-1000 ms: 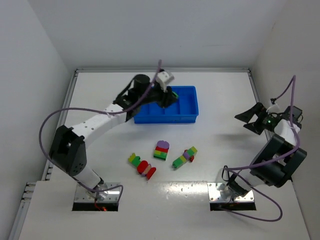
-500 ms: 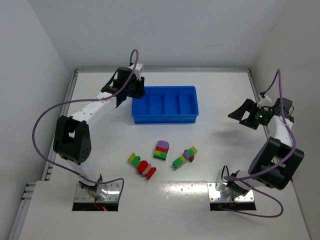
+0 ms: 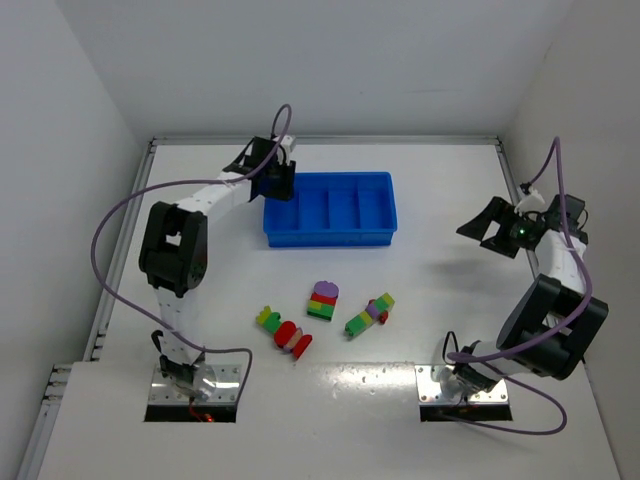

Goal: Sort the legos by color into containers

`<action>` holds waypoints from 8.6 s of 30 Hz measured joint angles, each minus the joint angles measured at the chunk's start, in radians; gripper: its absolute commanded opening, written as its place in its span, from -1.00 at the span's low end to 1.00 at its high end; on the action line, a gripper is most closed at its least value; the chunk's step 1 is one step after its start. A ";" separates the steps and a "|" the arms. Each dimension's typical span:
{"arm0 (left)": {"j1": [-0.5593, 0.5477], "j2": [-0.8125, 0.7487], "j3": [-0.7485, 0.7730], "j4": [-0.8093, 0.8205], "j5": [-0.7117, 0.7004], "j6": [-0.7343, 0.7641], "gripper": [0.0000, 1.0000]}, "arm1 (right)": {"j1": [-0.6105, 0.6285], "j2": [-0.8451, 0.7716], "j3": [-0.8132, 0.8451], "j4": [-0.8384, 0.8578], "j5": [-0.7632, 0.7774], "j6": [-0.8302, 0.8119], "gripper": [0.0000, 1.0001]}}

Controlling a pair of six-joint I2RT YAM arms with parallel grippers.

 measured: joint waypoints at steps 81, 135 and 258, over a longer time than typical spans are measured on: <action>0.042 -0.756 -0.545 -0.323 0.358 0.555 0.34 | 0.587 -0.086 0.039 -0.161 0.074 -0.381 0.93; -0.141 -0.613 -0.911 -0.344 0.522 1.645 -0.14 | 0.680 -0.001 0.068 -0.162 0.235 -0.416 0.91; -0.070 -0.989 -0.851 0.465 0.867 0.121 -1.00 | 0.909 0.582 0.359 -0.553 -0.668 -0.489 0.48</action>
